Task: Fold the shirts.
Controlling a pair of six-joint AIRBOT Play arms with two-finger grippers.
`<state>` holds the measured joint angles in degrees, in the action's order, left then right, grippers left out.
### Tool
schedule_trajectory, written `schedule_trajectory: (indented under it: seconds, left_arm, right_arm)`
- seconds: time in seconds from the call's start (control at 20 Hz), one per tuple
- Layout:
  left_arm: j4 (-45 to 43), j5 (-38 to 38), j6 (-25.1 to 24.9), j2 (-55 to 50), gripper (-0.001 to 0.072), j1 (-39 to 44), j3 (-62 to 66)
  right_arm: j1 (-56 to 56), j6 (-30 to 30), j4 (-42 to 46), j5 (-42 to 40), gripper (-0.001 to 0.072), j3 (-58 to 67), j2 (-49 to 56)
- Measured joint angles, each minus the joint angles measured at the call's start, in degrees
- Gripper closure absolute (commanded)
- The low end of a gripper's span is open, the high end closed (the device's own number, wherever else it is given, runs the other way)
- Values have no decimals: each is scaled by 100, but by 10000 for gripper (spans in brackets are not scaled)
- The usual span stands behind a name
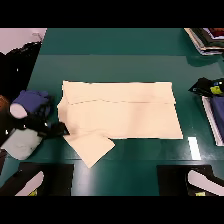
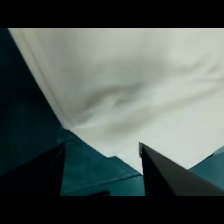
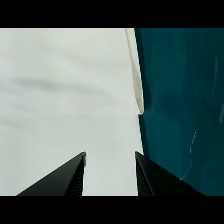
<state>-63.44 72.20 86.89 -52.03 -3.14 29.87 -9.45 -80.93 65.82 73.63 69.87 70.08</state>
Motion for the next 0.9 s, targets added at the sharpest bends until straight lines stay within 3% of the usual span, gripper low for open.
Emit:
schedule_trajectory:
  seconds: [0.45, 0.55, 0.65, 0.85, 0.9]
  left_arm:
    - [754, -918, 514, 581, 175, 866, -1010]
    - [769, -1300, 610, 590, 647, 922, -1062]
    - [778, -1486, 627, 584, 681, 953, -1093]
    - [1130, -1495, 470, 597, 681, 975, -1036]
    - [1174, -1464, 415, 597, 681, 977, -994]
  right_arm:
    - [-39, 2, -28, 343, 346, -2, -94]
    - [-44, 13, -20, 509, 346, -7, -96]
    - [-94, 83, 90, 739, 346, -114, -149]
    - [-564, 160, 428, 911, 343, -1038, -573]
    - [-767, 170, 487, 929, 260, -1357, -682]
